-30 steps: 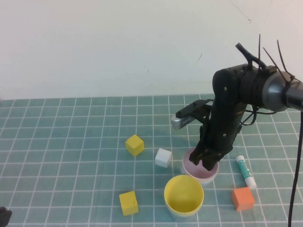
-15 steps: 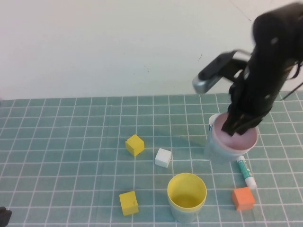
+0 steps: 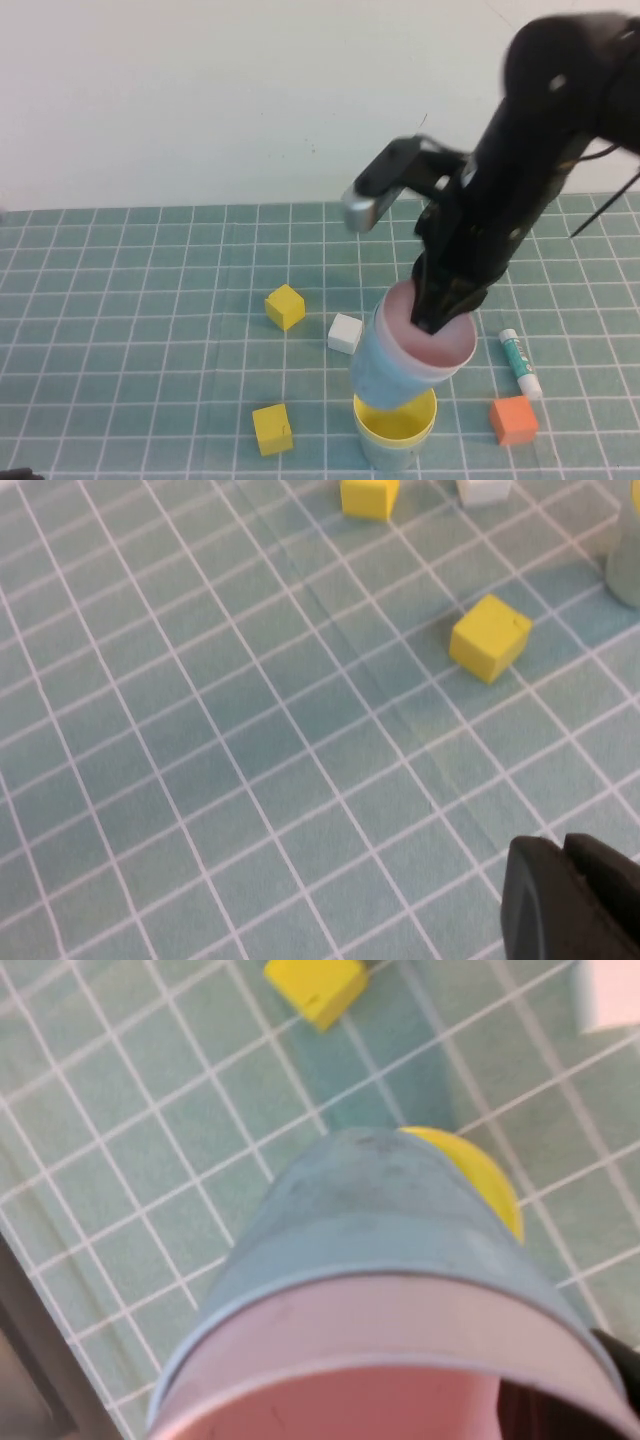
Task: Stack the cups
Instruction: Place the blue cup on the yellow cup
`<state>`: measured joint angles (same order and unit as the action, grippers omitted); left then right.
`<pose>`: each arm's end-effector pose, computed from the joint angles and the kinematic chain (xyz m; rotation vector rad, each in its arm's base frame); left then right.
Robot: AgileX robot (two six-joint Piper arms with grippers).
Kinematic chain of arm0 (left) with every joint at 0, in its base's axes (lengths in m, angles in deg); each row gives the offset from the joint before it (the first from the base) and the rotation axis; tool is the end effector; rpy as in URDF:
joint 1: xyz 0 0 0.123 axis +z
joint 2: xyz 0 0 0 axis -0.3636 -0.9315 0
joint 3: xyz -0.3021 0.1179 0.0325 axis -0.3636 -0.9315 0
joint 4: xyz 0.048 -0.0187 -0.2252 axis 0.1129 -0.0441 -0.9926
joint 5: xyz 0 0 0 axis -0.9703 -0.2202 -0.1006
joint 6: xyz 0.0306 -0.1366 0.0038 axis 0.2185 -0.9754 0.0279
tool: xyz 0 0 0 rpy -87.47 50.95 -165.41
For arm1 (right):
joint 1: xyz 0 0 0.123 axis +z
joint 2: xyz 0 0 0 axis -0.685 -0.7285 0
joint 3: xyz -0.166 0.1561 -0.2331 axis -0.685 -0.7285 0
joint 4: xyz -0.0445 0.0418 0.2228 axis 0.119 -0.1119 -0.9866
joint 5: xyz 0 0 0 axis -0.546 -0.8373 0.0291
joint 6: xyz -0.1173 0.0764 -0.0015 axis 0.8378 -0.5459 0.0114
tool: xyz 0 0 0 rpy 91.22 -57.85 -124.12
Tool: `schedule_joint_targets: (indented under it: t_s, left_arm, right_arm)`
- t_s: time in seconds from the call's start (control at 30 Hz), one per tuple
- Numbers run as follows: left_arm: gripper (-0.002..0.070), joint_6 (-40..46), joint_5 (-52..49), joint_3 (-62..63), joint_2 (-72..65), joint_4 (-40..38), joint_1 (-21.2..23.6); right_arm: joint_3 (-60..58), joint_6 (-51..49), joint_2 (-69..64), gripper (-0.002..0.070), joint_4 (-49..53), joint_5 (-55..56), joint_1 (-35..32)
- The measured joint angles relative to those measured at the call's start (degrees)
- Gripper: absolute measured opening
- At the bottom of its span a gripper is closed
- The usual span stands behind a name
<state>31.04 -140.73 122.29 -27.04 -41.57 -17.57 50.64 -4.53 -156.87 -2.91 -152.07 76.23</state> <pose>0.0570 -0.0099 0.2832 0.5570 2.1872 -0.1812 0.3020 0.2319 0.2900 -1.4400 2.5317 0.3395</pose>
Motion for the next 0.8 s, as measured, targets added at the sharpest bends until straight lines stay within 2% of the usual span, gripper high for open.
schedule_joint_targets:
  t_s: [0.4, 0.63, 0.8]
  left_arm:
    - [-0.0001, 0.0, -0.2, -1.9, 0.0, -0.5, 0.0]
    - [-0.0001, 0.0, -0.2, -1.9, 0.0, -0.5, 0.0]
    - [-0.0002, 0.0, -1.9, -1.9, 0.0, -1.4, 0.0]
  right_arm:
    - [0.0, -3.4, -7.1, 0.0047, 5.3, 0.6, 2.0]
    - [0.0, -4.1, -7.2, 0.0172, 7.6, 0.6, 2.0]
    - [0.0, -4.3, -5.5, 0.0195, 9.6, 0.6, 2.0]
